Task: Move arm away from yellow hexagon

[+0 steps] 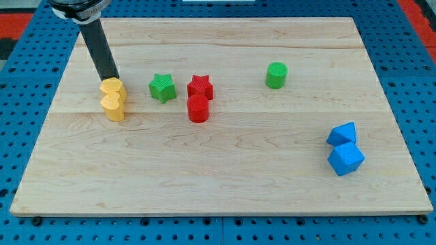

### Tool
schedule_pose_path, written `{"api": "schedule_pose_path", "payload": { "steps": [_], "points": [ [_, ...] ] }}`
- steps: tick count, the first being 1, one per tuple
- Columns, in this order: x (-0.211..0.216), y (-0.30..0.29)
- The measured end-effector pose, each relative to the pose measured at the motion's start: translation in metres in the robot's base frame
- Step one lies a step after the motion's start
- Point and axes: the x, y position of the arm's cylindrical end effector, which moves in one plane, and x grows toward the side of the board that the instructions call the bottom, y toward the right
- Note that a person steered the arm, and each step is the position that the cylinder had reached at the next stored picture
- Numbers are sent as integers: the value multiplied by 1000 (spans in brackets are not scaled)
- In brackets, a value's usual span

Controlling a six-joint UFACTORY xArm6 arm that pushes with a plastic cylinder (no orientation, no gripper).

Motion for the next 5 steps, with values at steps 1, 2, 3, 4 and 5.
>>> {"api": "schedule_pose_path", "payload": {
  "steps": [1,2,3,4,5],
  "points": [
    [0,5],
    [0,6],
    [0,8],
    [-45,20],
    [-56,76]
  ]
}}
